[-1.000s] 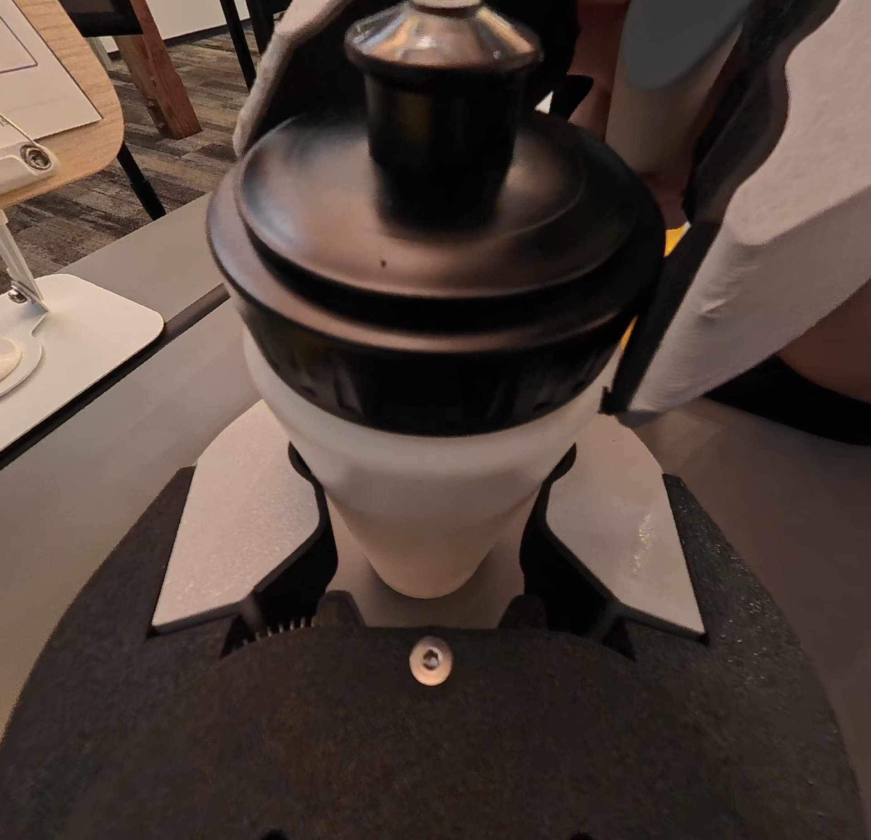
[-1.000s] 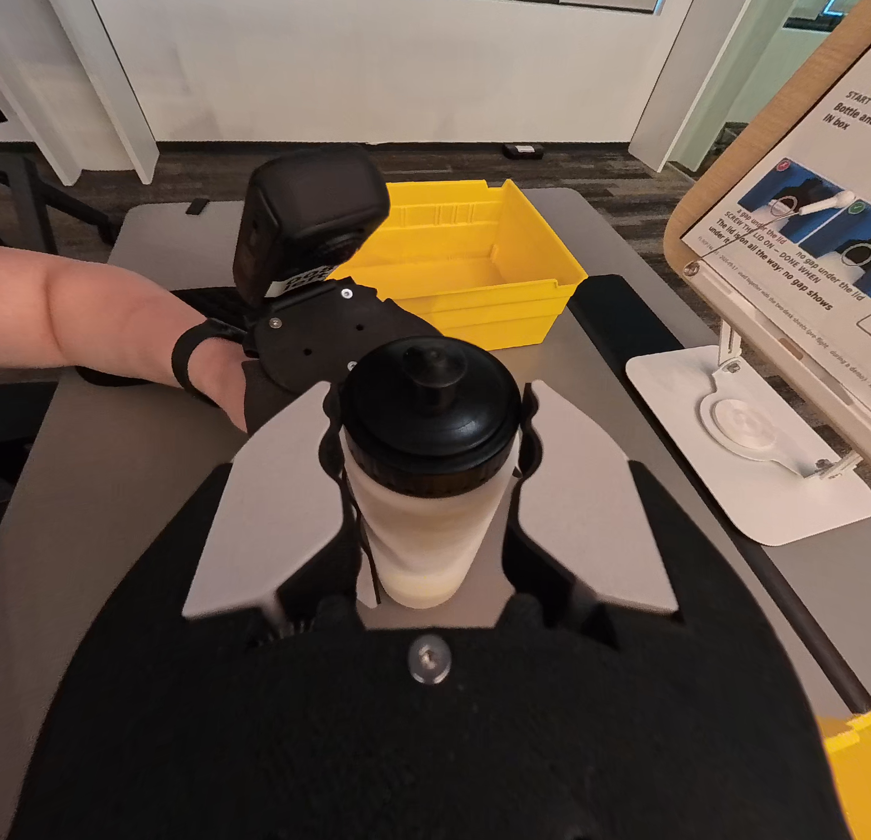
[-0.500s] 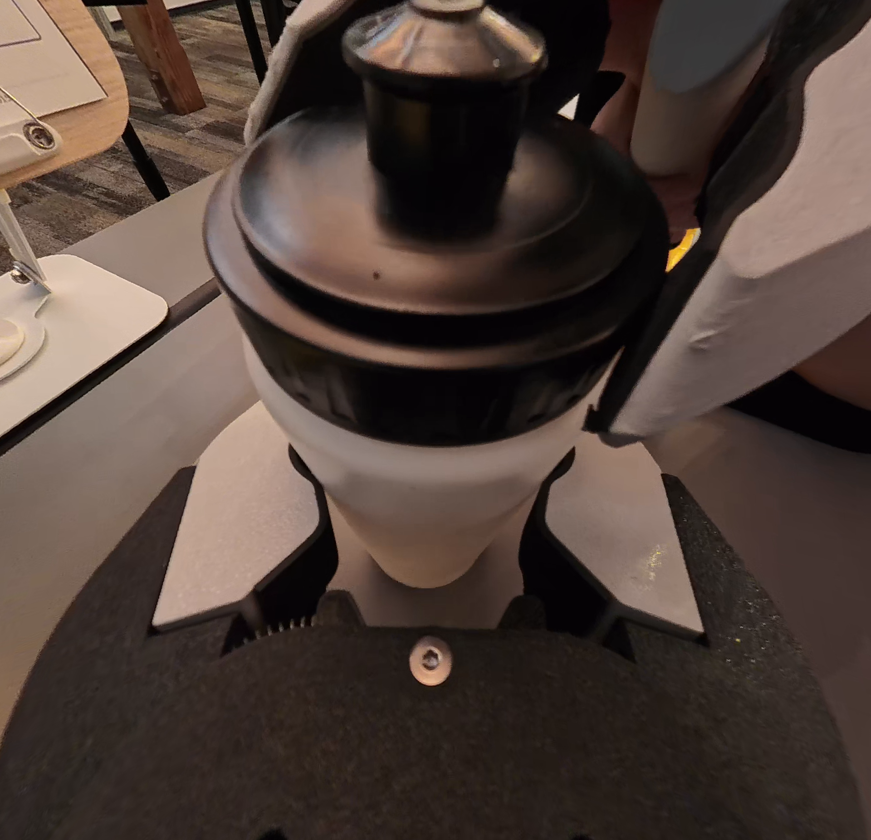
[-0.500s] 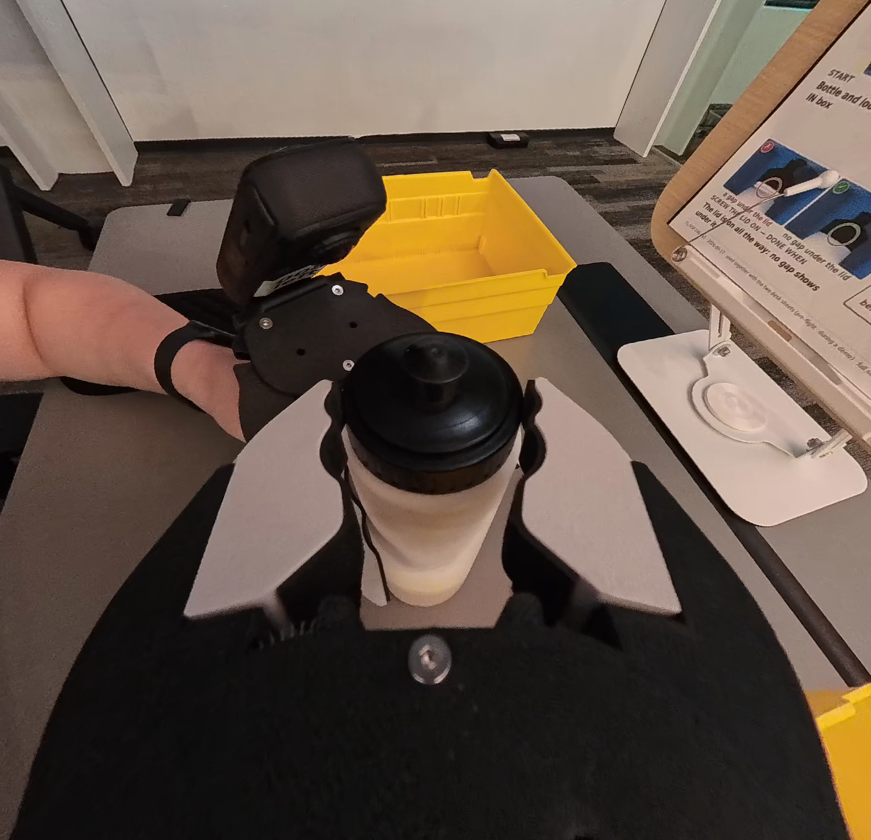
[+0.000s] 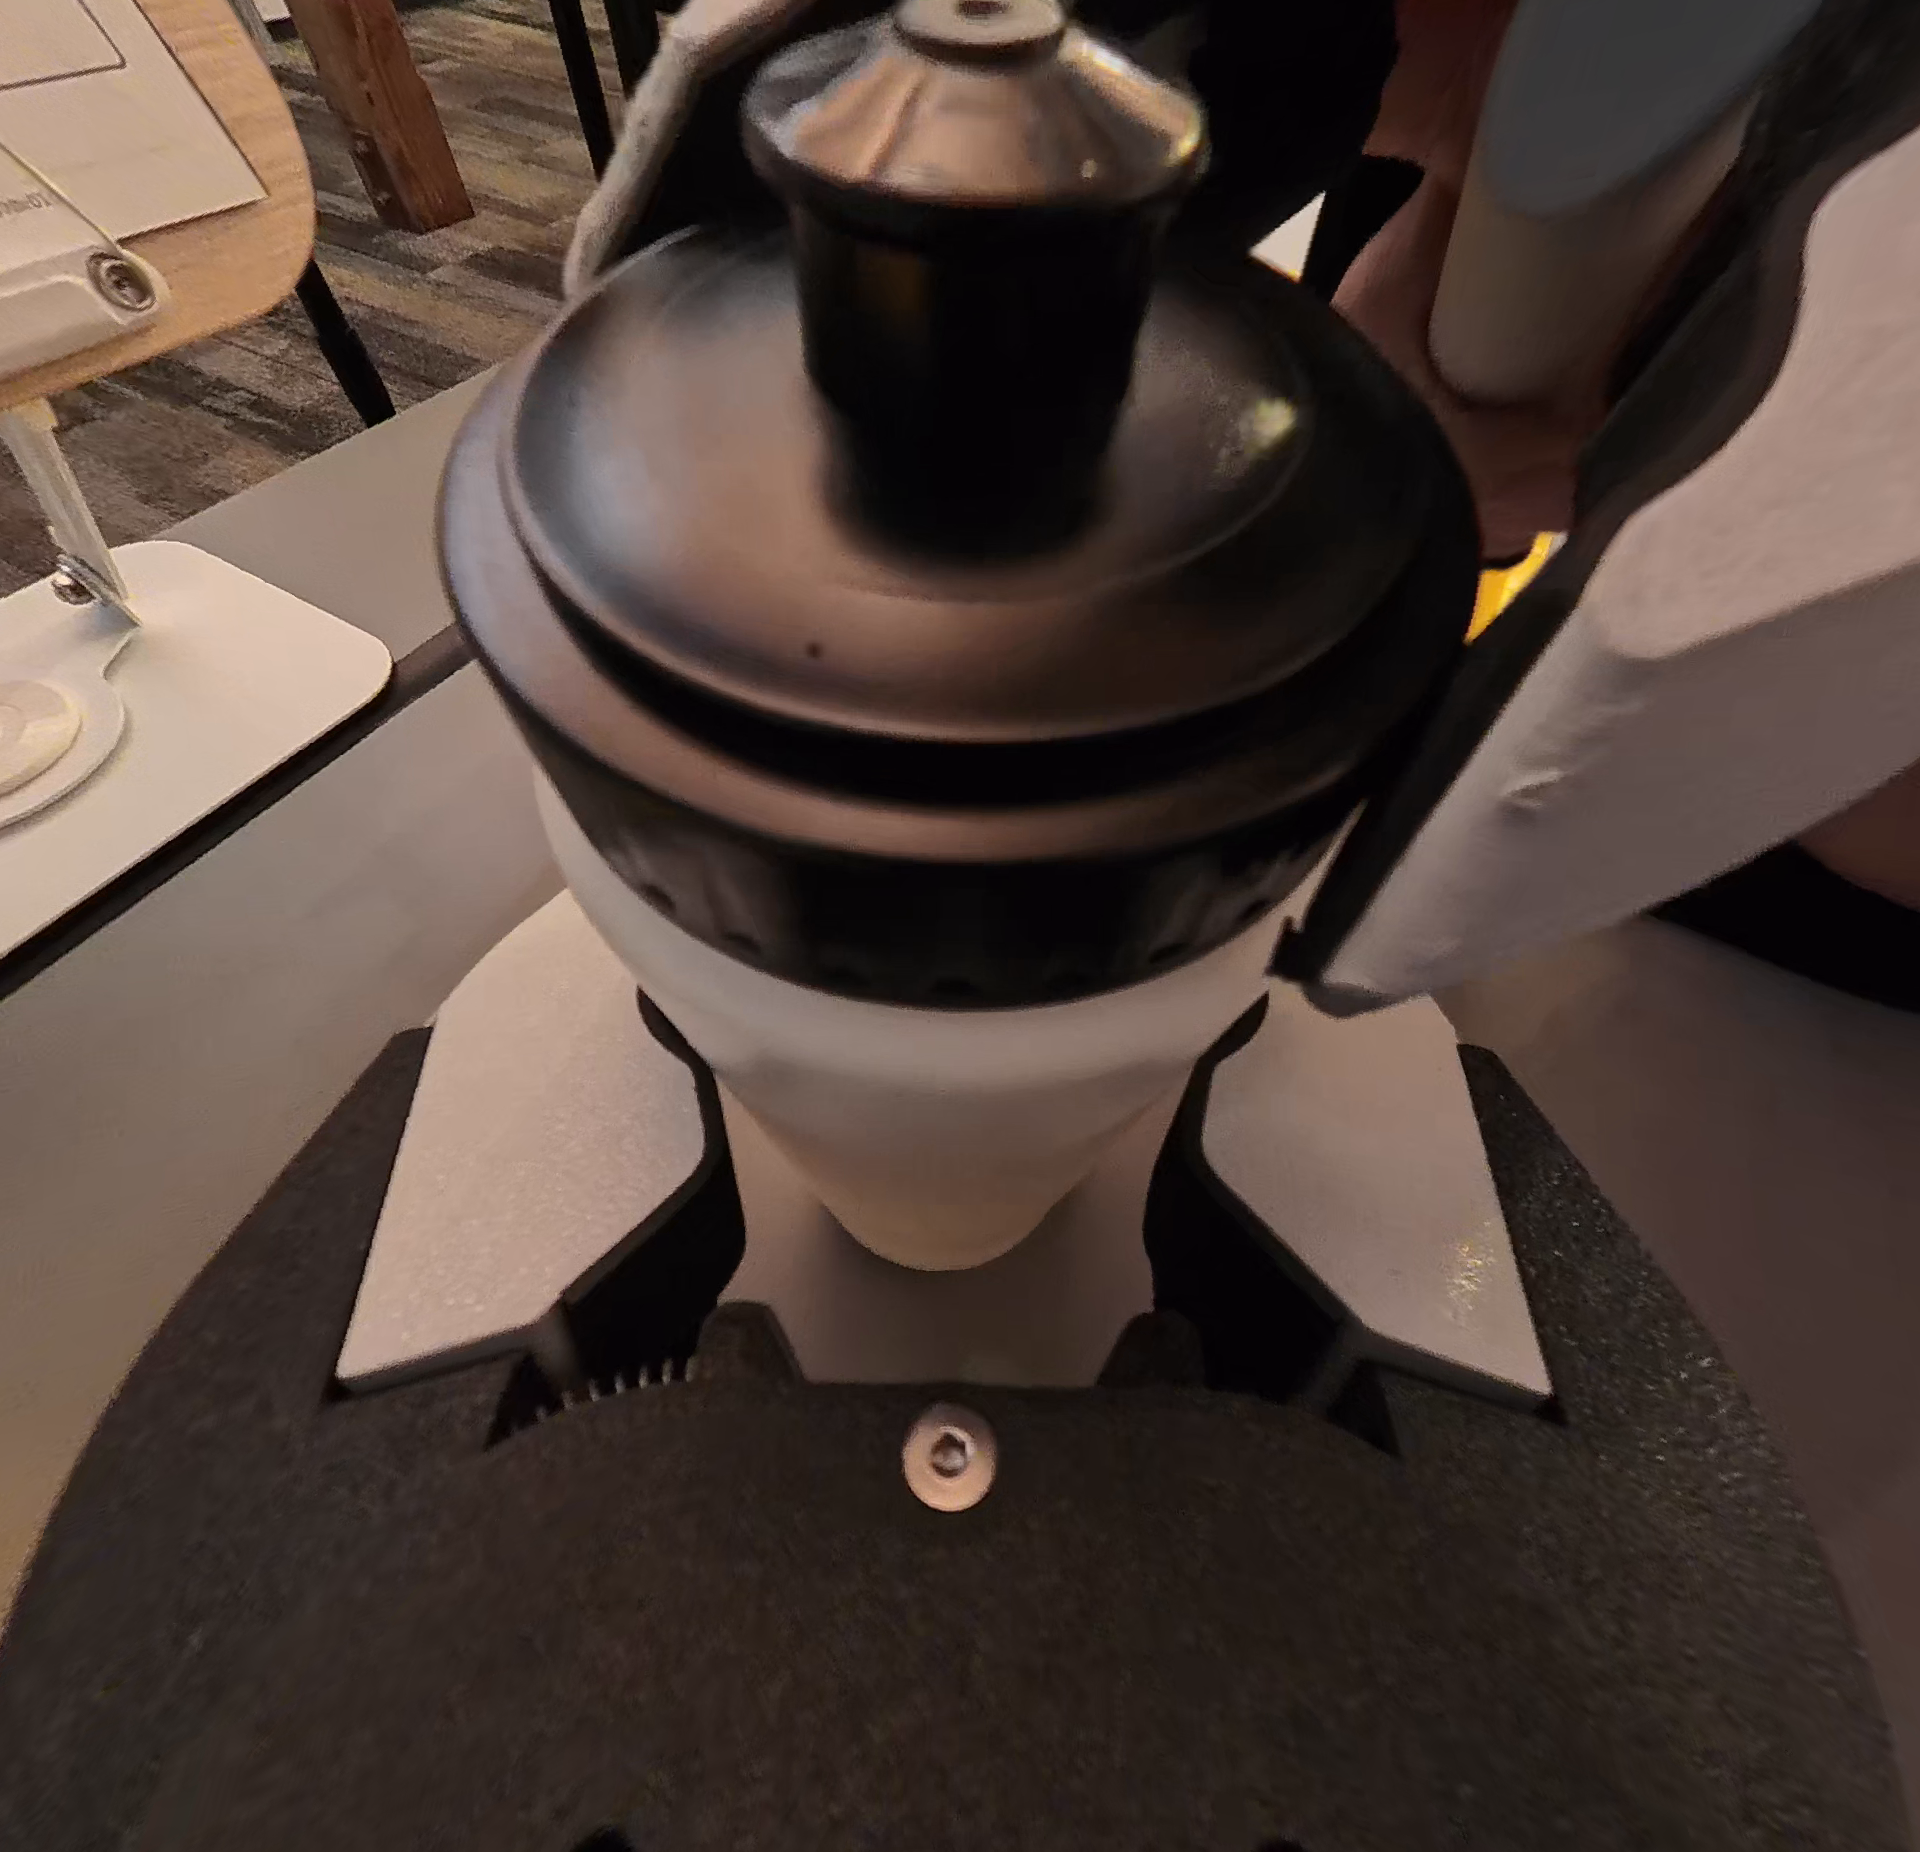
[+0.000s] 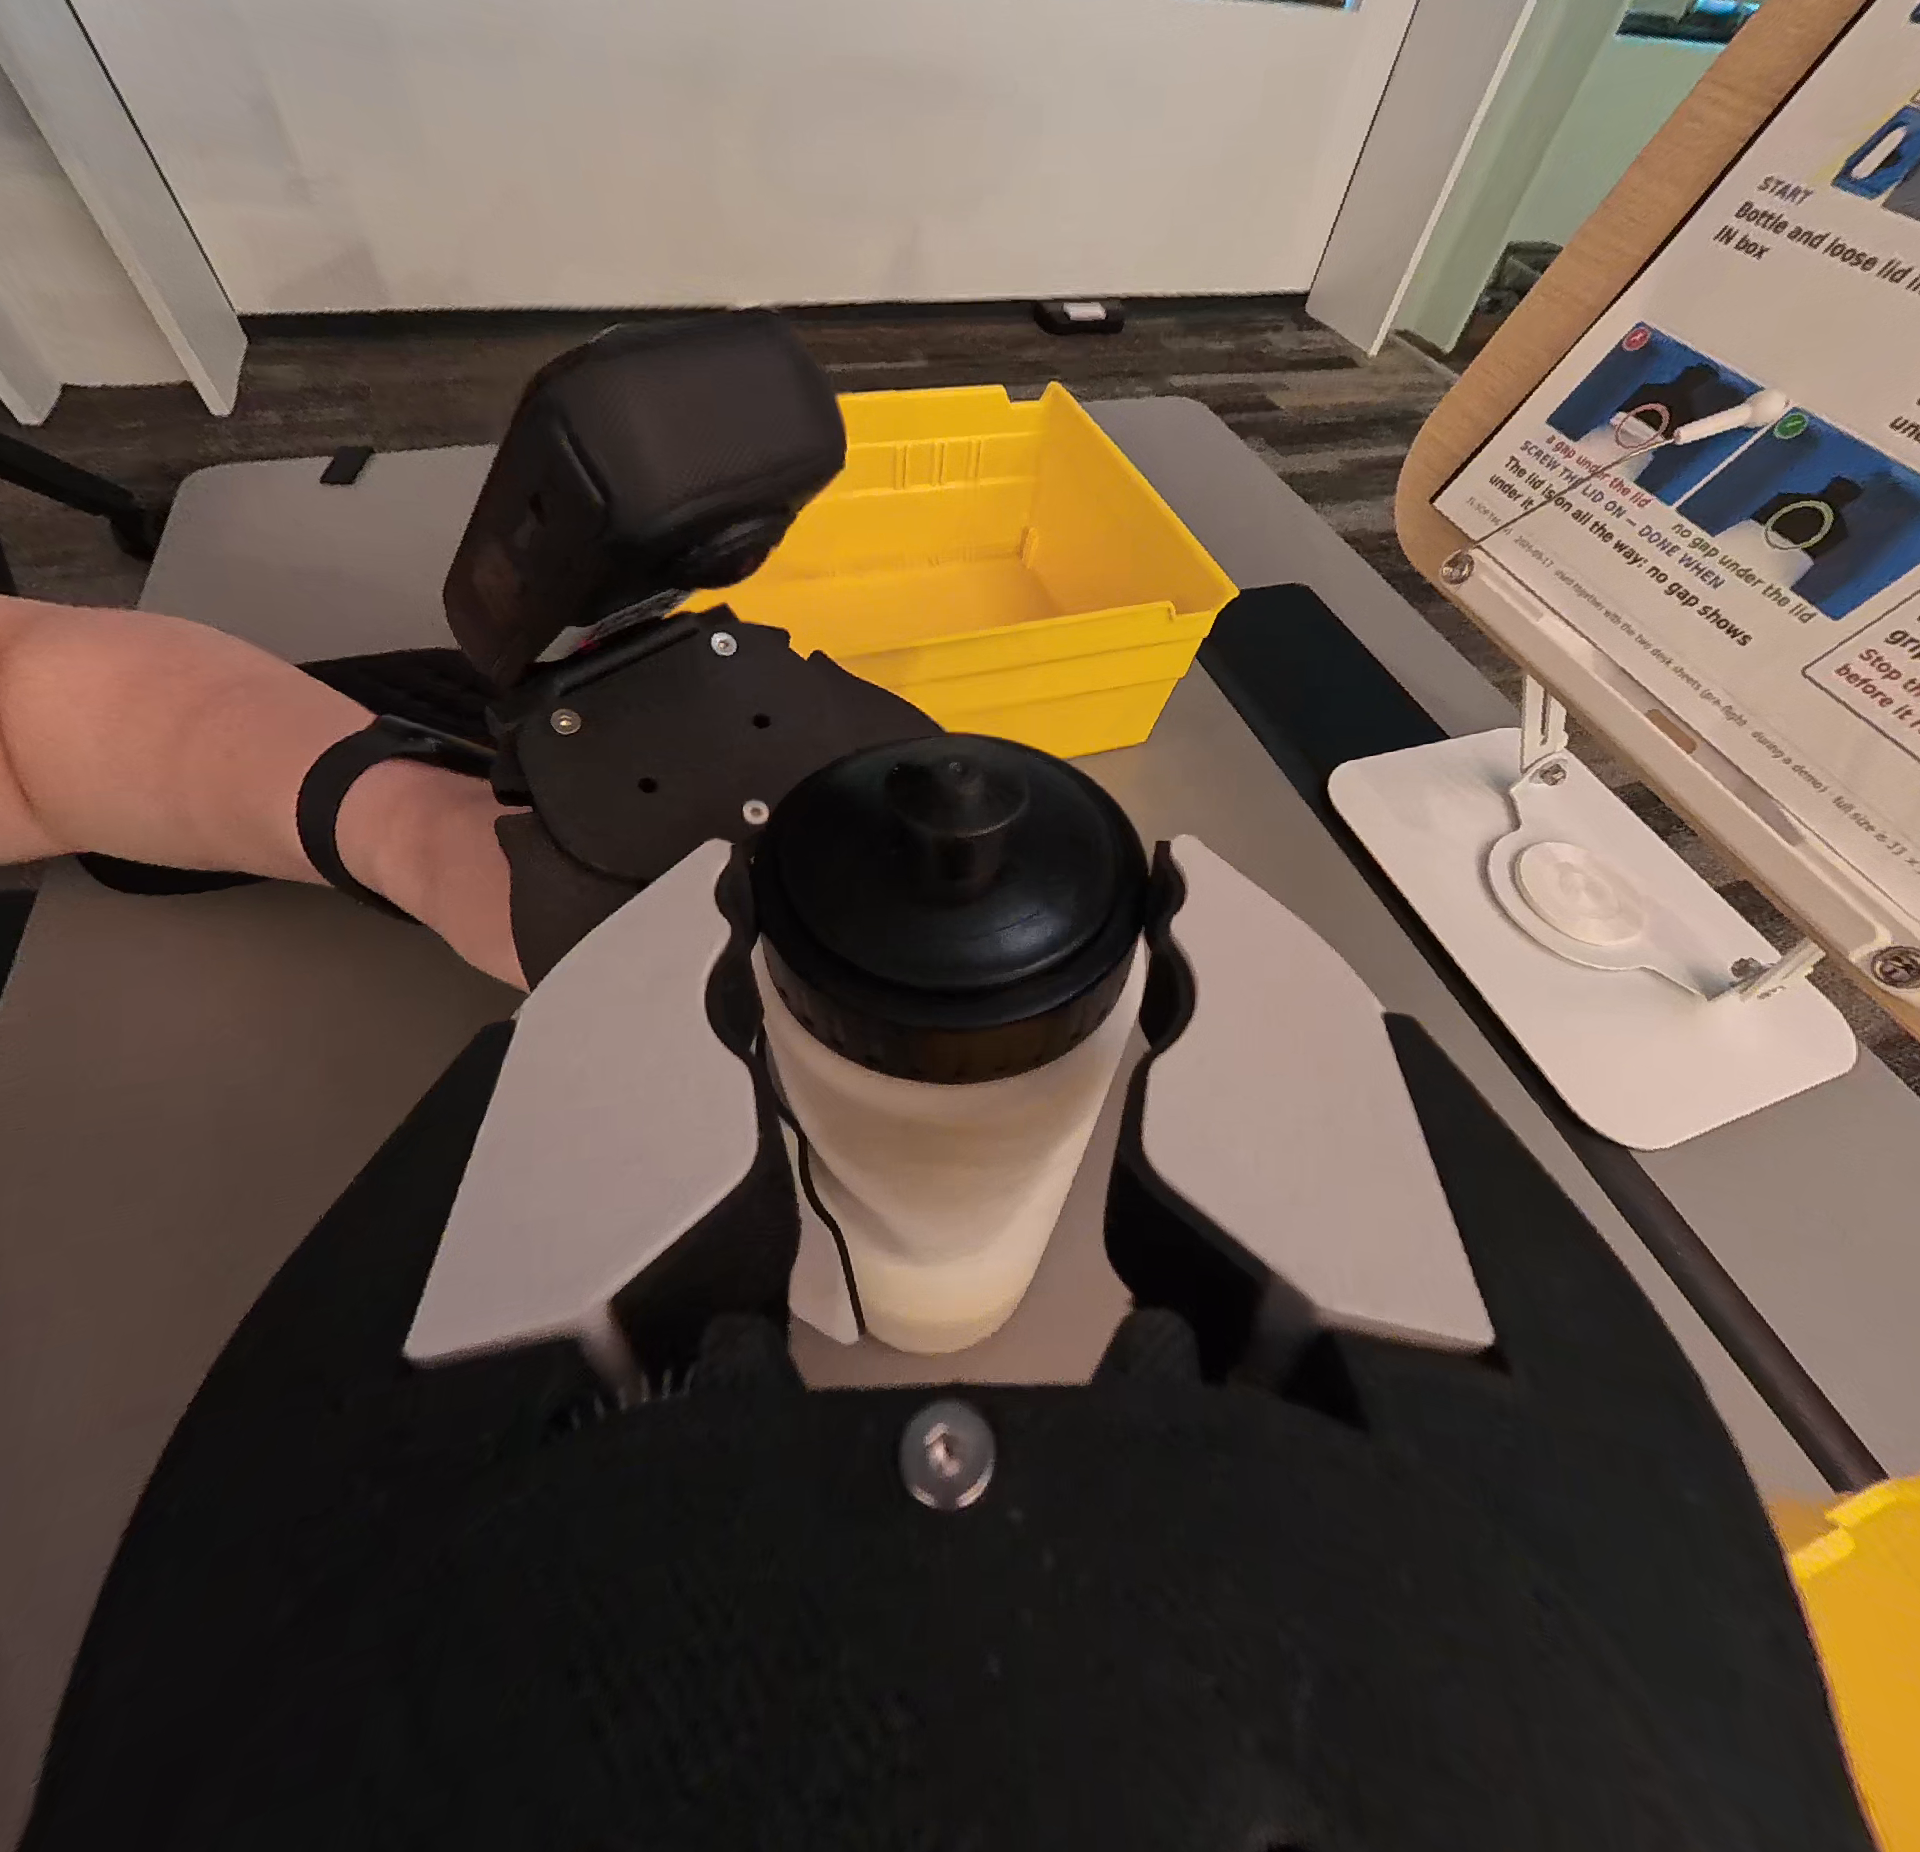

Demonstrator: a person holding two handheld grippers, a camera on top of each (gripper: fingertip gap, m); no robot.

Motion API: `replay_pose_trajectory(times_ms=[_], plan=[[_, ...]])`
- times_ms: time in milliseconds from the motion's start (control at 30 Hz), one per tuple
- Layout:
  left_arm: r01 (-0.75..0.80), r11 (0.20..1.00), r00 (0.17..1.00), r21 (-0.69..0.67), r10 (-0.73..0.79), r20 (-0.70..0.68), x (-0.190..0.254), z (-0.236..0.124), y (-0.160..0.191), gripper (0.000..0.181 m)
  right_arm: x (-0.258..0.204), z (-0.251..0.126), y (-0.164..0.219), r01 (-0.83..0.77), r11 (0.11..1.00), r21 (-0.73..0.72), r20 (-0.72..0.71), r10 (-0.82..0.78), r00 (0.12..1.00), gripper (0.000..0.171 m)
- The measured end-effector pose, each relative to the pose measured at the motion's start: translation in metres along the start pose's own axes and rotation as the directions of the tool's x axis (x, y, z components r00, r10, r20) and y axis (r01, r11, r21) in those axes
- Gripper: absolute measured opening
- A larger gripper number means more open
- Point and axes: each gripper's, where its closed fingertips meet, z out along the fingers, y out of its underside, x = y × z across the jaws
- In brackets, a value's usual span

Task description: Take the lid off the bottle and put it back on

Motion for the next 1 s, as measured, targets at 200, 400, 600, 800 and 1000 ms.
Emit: replay_pose_trajectory(times_ms=[200,400,600,800,1000], plan=[[0.199,0.972,0.958,0.123,-0.167,-0.235,0.014,-0.024,-0.029,0.098,0.003,-0.004,-0.007,0.039,0.998,0.048,-0.016,-0.038,0.999,0.092],[0.182,0.973,0.949,0.142,-0.136,-0.284,0.019,-0.040,-0.043,0.099,-0.008,-0.018,-0.018,-0.225,0.968,0.114,0.250,0.191,0.949,0.084],[0.148,0.978,0.938,0.145,-0.093,-0.333,0.033,-0.040,-0.044,0.099,-0.021,-0.009,-0.009,-0.216,0.975,0.040,0.314,0.193,0.930,0.074],[0.214,0.965,0.908,0.153,-0.139,-0.395,0.029,-0.040,-0.039,0.088,-0.007,-0.015,-0.016,-0.338,0.937,0.088,0.312,0.297,0.903,0.074],[0.293,0.951,0.835,0.099,-0.204,-0.512,0.040,-0.037,-0.034,0.082,0.004,-0.026,-0.027,-0.418,0.894,0.164,0.343,0.346,0.874,0.075]])
